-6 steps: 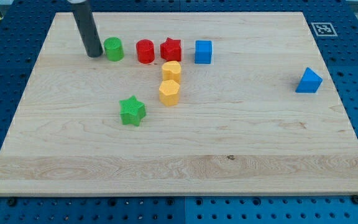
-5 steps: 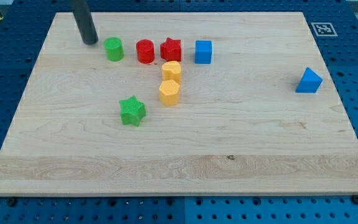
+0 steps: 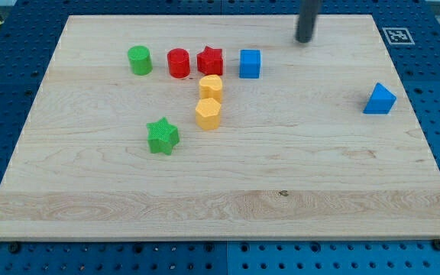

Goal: Push the blue triangle slightly left

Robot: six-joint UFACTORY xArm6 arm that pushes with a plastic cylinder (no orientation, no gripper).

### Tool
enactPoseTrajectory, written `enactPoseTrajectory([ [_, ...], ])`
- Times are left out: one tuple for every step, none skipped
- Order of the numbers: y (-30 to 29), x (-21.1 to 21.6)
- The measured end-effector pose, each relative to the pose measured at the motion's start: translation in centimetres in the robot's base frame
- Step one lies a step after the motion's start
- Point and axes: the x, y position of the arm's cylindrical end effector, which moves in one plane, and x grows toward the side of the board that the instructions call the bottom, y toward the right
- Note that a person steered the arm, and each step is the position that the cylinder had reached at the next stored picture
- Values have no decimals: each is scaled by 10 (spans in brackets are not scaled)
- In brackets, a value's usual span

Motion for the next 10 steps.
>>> enactPoseTrajectory([
  [7, 47],
  [7, 87],
  [10, 129],
  [34, 172],
  [97, 180],
  [108, 166],
  [84, 157],
  [73, 146],
  [70, 141],
  [74, 174],
])
